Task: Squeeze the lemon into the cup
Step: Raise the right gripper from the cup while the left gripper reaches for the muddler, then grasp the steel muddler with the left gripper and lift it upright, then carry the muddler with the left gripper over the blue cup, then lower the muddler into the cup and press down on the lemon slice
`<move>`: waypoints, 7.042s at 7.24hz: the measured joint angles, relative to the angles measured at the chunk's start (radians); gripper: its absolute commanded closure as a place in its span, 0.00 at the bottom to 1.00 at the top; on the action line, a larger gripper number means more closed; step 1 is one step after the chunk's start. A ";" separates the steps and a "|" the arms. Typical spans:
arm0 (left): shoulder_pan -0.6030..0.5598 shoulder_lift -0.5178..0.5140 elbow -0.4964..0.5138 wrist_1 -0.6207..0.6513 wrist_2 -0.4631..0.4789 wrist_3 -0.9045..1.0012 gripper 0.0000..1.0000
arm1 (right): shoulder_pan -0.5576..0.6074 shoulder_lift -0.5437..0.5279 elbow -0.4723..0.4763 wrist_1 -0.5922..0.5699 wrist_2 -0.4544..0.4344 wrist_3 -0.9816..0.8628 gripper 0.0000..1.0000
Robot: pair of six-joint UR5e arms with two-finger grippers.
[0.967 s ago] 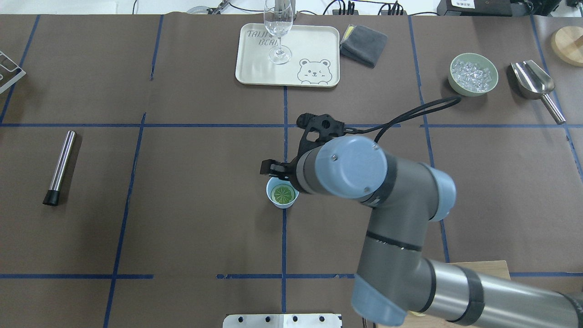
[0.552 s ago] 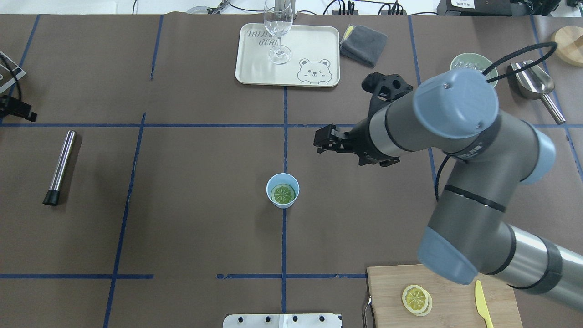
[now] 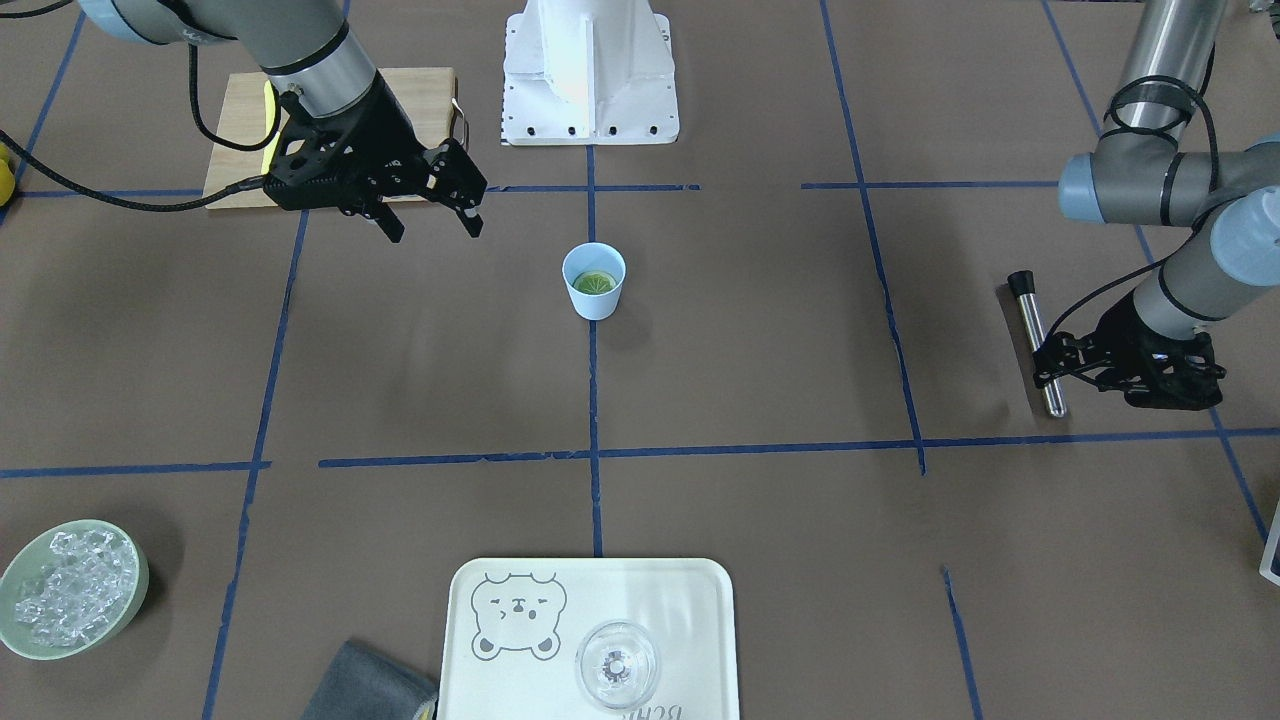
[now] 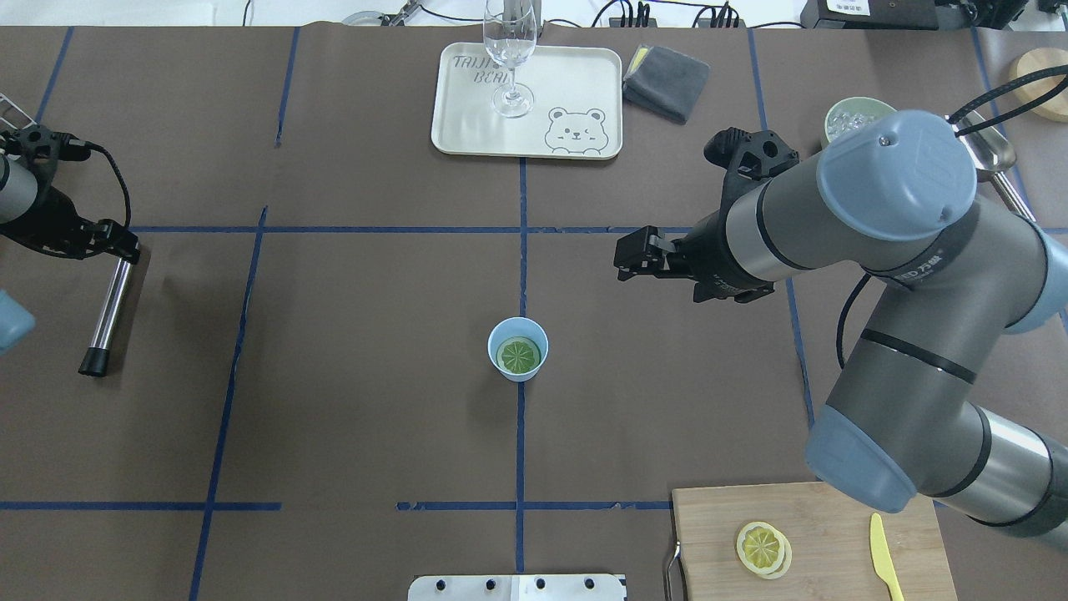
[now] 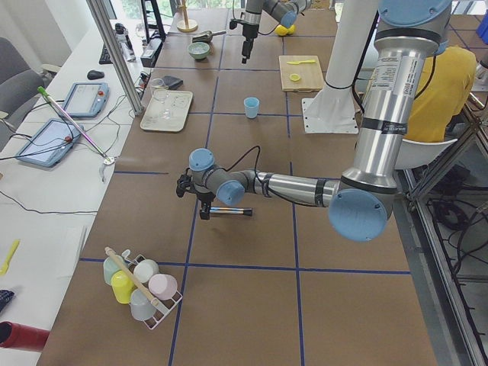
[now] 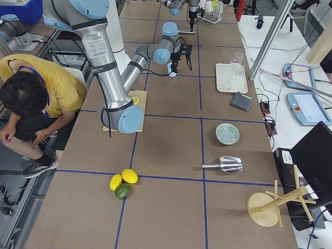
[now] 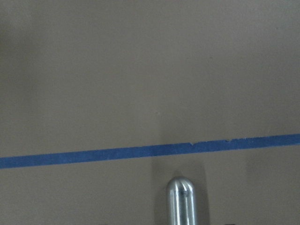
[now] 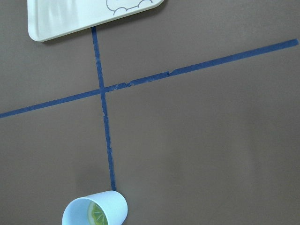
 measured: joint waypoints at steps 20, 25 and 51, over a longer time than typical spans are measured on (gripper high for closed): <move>0.056 -0.013 0.011 0.004 0.005 0.000 1.00 | -0.008 0.003 -0.006 0.002 -0.004 0.003 0.00; 0.056 -0.001 -0.105 0.001 -0.001 -0.013 1.00 | -0.009 0.008 0.000 0.002 -0.003 0.012 0.00; 0.858 -0.434 -0.105 -0.694 1.447 0.039 1.00 | 0.253 -0.111 0.009 0.001 0.146 -0.139 0.00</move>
